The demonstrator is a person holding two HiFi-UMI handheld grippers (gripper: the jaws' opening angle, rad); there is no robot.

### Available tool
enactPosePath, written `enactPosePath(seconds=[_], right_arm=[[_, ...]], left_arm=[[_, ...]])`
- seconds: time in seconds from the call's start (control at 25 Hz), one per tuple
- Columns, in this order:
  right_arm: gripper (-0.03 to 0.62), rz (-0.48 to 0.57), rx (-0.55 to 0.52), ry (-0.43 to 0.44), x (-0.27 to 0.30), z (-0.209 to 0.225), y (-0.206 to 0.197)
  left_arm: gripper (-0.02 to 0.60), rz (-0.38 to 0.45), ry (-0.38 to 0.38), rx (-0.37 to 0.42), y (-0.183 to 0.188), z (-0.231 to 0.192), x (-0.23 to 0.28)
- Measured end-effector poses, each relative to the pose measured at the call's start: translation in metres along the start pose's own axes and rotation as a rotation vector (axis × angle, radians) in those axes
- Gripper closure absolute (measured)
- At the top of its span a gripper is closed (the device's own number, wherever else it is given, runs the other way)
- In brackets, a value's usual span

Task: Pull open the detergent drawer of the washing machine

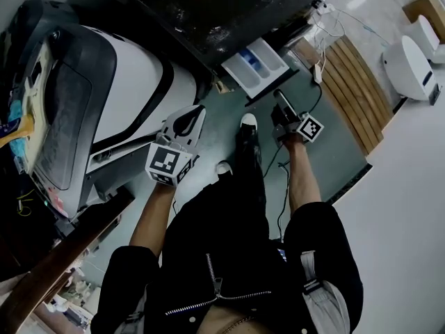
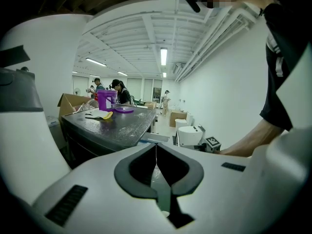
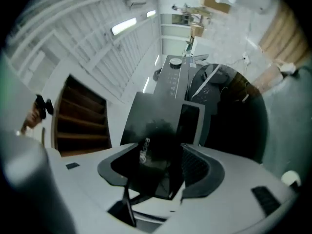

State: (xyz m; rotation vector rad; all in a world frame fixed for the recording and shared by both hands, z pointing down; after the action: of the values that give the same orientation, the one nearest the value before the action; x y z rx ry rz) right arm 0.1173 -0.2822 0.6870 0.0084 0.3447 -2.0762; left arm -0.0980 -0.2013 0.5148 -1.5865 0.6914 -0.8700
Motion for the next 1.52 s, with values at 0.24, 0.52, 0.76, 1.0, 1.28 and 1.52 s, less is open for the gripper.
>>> enactPosePath(seconds=[0.24, 0.52, 0.76, 1.0, 1.28, 1.52], right_arm=[[0.439, -0.166, -0.353, -0.134, -0.030, -0.030, -0.025], [0.587, -0.299, -0.857, -0.316, -0.063, -0.079, -0.035], [0.588, -0.273, -1.065, -0.321, -0.077, -0.145, -0.049], [0.588, -0.175, -1.175, -0.241, -0.071, -0.227, -0.047], [0.581, -0.153, -1.281, -0.116, -0.068, -0.297, -0.064], [0.566, -0.110, -1.323, -0.100, -0.067, -0.320, -0.068]], left_arm=[[0.561, 0.044, -0.007, 0.023, 0.015, 0.018, -0.025], [0.561, 0.094, -0.004, 0.015, 0.016, 0.033, -0.057], [0.561, 0.135, -0.019, 0.024, 0.028, 0.041, -0.085], [0.561, 0.191, -0.026, 0.037, 0.049, 0.041, -0.100], [0.561, 0.271, -0.040, 0.062, 0.083, 0.040, -0.106], [0.561, 0.303, -0.047, 0.077, 0.097, 0.039, -0.112]])
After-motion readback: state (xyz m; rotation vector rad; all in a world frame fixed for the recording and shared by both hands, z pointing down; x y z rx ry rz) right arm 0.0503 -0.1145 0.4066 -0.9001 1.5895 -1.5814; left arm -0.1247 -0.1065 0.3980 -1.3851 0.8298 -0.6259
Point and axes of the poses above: the fingertips, and each gripper's own axes: x forward along the fingers, z to its right, y out of its top, the point moved 1 cm from there along -x, backward along the fingers, and after that the axes turned 15 degrees about z, right-handed, at the moved point
